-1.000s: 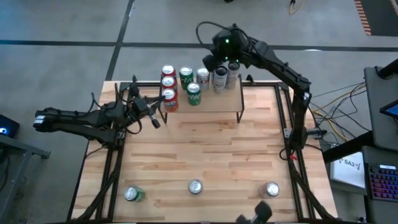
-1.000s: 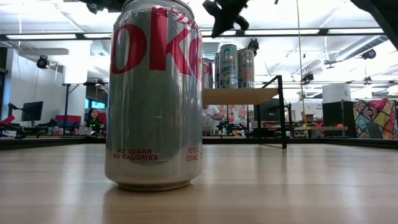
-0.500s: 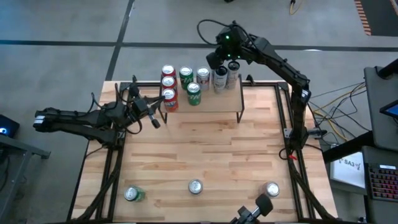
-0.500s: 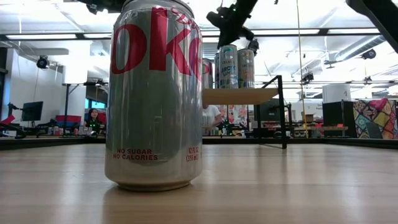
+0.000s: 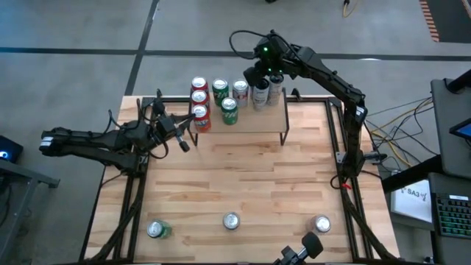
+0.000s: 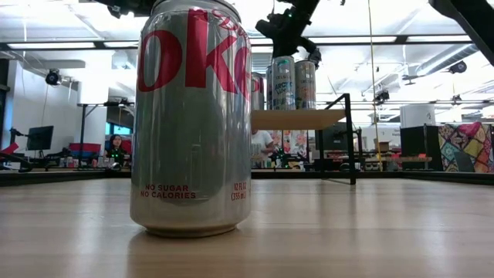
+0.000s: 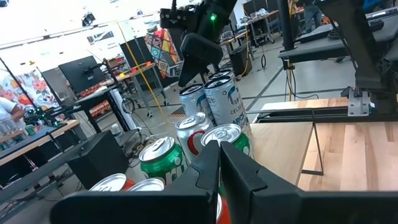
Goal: Place canned beverage on shelf
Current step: Adjust the white-blue soda can
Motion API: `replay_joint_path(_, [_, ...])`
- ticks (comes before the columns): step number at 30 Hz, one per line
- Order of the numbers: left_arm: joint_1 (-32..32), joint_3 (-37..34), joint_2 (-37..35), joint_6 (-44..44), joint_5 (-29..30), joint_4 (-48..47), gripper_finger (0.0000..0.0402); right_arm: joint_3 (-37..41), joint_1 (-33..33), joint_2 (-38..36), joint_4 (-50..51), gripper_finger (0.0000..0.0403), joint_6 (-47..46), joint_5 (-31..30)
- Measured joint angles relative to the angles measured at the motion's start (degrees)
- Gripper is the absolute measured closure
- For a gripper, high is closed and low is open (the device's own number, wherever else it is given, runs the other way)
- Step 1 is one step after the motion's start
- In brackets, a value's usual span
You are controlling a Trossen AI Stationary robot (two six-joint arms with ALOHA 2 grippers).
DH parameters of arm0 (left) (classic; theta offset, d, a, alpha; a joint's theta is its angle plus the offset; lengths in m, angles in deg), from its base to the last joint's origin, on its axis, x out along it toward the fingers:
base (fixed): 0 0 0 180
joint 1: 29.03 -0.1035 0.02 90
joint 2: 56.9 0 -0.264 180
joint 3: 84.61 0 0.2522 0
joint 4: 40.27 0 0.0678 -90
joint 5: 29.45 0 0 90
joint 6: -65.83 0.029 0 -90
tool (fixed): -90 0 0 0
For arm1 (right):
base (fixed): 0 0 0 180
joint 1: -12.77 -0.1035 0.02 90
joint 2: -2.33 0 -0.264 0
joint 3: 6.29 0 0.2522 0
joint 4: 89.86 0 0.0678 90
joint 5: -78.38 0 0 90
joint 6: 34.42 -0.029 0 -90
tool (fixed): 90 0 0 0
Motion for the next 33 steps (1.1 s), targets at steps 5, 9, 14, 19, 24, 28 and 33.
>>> replay_joint_path(5, [0.0, 0.0, 0.0, 0.0, 0.0, -0.1, 0.0402, 0.1, -0.5, 0.0, 0.7, 0.0394, -0.2, -0.3])
replay_joint_path(9, [0.0, 0.0, 0.0, 0.0, 0.0, -0.1, 0.0402, 0.1, -1.2, 0.0, 2.1, 0.0394, -0.5, -0.4])
replay_joint_path(14, [0.0, 0.0, 0.0, 0.0, 0.0, -0.1, 0.0402, 0.1, -2.0, 0.0, 3.0, 0.0394, -1.1, -0.5])
replay_joint_path(19, [0.0, 0.0, 0.0, 0.0, 0.0, 0.0, 0.0402, 0.1, -2.6, 0.0, 3.7, 0.0394, -2.7, -0.5])
replay_joint_path(24, [0.0, 0.0, 0.0, 0.0, 0.0, 0.0, 0.0402, 0.1, -3.0, 0.0, 3.6, 0.0394, -3.2, -0.6])
replay_joint_path(28, [0.0, 0.0, 0.0, 0.0, 0.0, 0.0, 0.0402, -0.5, -3.0, -0.1, 3.4, 0.0394, -3.1, -3.6])
replay_joint_path(33, [0.0, 0.0, 0.0, 0.0, 0.0, 0.0, 0.0402, -0.8, -2.7, -0.3, 3.3, 0.0394, -3.0, -8.0])
